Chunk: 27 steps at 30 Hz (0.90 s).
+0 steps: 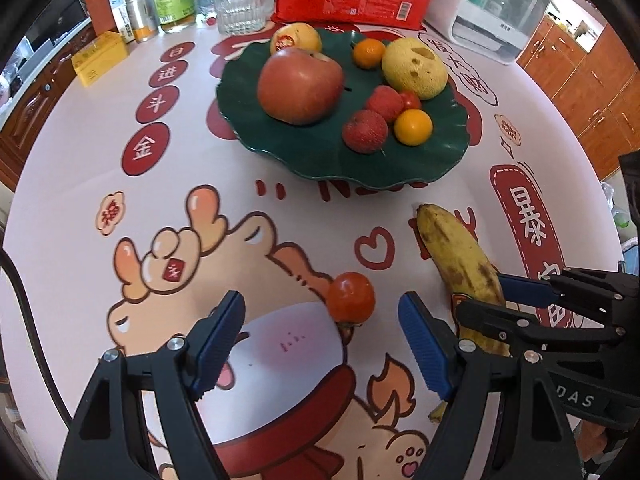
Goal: Organize fruits
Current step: 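Grasp the cherry tomato with the left tool while the right tool grasps the banana, then carry the tomato with the left tool while the right tool lifts the banana over the plate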
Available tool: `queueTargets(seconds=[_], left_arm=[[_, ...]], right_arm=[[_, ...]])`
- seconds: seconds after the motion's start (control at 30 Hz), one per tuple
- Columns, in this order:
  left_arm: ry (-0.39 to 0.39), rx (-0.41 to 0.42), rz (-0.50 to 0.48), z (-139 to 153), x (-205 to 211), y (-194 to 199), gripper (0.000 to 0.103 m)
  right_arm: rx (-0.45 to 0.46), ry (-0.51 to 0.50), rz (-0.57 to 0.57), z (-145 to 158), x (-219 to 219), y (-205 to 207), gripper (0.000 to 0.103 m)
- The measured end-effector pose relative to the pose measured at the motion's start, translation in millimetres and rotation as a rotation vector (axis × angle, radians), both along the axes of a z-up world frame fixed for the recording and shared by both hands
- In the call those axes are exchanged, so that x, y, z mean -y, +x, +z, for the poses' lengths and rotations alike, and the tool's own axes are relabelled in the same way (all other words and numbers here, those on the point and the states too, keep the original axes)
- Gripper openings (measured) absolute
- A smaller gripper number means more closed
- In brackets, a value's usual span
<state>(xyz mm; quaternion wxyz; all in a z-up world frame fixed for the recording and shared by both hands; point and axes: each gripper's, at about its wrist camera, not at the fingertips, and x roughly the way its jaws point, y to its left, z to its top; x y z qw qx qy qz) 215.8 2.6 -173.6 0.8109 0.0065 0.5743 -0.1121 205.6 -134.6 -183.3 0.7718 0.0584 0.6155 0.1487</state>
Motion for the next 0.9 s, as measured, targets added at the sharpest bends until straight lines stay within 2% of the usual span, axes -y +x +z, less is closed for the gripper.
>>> queueTargets(seconds=[0.2,0.3,0.33,0.6,0.9], left_arm=[[-0.041,-0.063,0.009,-13.5,2.6,6.4,0.052],[-0.060,-0.067,0.014,-16.0,1.7,6.8,0.036],[-0.071,-0.076,0.008,-16.7,2.1,7.1,0.025],[-0.073,-0.073,-0.002,-14.4,3.4,2.5,0.025],[-0.094,-0.019,-0.005,18.4,-0.8,-1.4,0.025]], right_arm=[[-0.002,0.000,-0.008,0.0,5.7,0.7,0.037],[0.000,0.000,-0.007,0.3,5.6,1.3,0.037],[0.001,0.000,-0.006,0.4,5.4,1.3,0.037],[0.008,0.006,0.007,2.2,1.6,2.5,0.037],[0.046,0.030,0.027,24.0,-0.3,1.2,0.037]])
